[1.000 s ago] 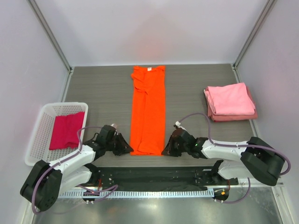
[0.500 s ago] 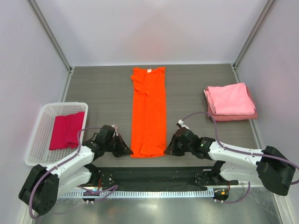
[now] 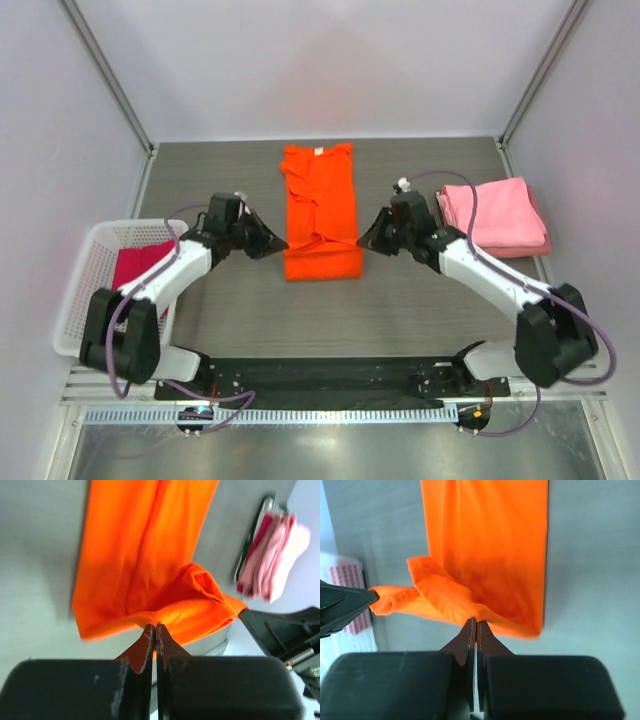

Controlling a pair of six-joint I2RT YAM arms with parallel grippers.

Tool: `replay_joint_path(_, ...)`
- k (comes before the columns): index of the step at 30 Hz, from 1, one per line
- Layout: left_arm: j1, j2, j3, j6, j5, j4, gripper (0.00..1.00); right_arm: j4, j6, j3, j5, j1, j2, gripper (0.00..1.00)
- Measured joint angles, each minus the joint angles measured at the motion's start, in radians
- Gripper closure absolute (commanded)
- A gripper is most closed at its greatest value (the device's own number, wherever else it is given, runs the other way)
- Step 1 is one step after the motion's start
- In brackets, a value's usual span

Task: Fold and stack the t-shirts
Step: Fold the tshirt

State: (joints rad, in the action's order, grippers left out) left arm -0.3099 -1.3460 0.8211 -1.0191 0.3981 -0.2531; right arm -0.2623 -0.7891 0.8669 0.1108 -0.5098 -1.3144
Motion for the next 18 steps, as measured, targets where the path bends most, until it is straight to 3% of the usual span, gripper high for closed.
replay_joint_path(9, 0.060, -0.394, 0.338, 0.014, -0.051, 0.040, 1.00, 0.037, 0.109, 0.354, 0.092, 0.143, -0.436, 0.99)
replay_joint_path(18, 0.082, -0.622, 0.586, 0.007, -0.057, 0.040, 1.00, 0.036, 0.129, 0.604, 0.165, 0.211, -0.672, 0.99)
